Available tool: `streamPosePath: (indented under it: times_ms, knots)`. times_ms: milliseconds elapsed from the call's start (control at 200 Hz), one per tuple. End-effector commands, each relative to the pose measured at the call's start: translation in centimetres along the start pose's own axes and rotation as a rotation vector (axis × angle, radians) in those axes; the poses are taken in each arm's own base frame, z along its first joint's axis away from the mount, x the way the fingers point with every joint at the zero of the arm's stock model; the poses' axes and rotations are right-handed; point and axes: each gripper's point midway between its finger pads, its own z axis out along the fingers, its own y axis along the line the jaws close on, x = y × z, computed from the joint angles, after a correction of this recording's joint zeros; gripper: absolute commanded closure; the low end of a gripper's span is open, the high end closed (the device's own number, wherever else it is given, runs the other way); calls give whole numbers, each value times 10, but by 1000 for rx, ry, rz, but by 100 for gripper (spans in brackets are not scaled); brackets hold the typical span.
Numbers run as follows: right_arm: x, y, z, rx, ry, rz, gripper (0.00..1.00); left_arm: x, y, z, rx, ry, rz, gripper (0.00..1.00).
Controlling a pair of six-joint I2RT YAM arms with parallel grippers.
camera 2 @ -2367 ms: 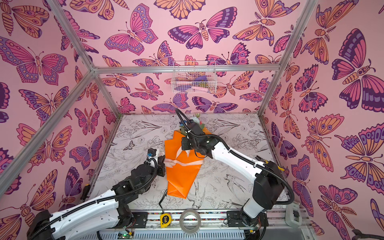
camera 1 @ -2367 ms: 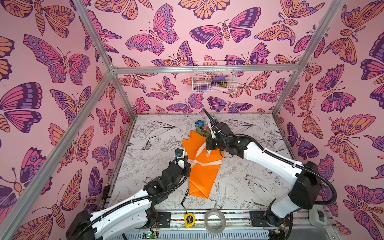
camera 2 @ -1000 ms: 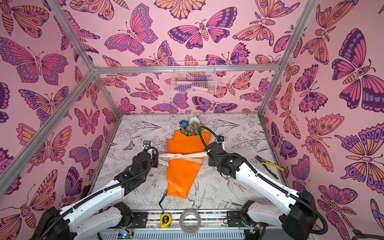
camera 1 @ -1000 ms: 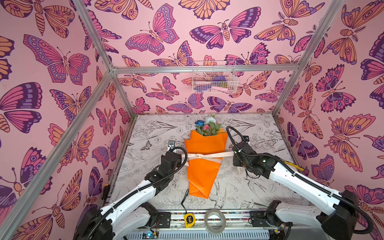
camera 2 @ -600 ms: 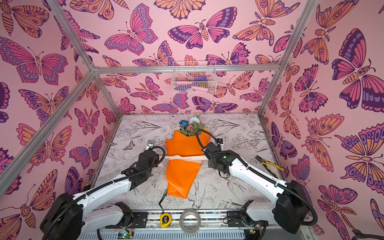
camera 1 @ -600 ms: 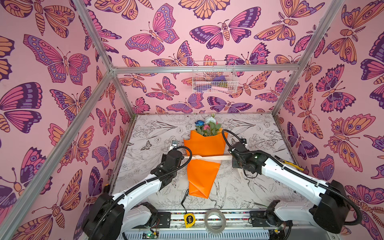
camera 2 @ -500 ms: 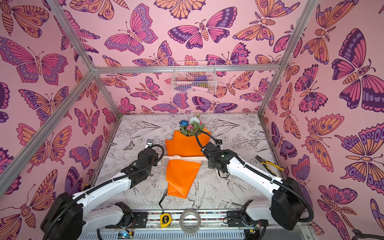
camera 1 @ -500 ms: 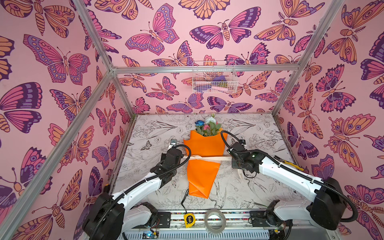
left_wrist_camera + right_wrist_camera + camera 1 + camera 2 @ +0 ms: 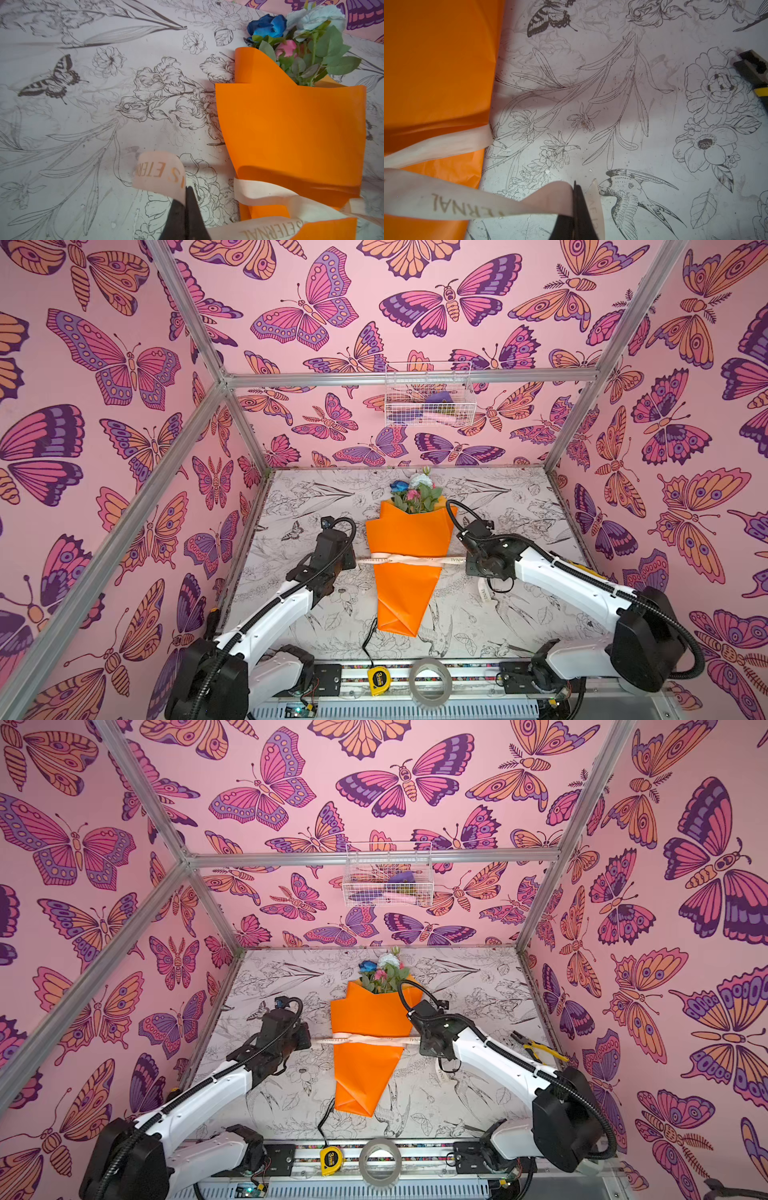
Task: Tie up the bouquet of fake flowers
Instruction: 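Draw both ribbon ends outward away from the cone to tighten the knot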
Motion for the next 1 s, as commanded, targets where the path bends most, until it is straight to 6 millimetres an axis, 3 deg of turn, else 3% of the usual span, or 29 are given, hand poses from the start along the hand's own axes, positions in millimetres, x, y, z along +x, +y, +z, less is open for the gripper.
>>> streamPosePath:
  times_ms: [0,145,270,561,946,996]
  knots:
    - [1,-12,-7,-1,-1,62,100,14,-5,-2,78,74,-105,100]
    - [2,-31,-12,11,-25,145,100,23,-1,1,99,125,-196,100]
    - [8,-48,-10,29,-28,216,100,34,15,9,62,171,-278,100]
    - [21,-67,-3,64,-21,306,100,52,30,24,87,253,-465,100]
    - [16,-111,12,82,-15,474,100,43,65,35,41,220,-614,100]
    - [17,-115,17,71,1,504,100,52,70,42,19,249,-632,100]
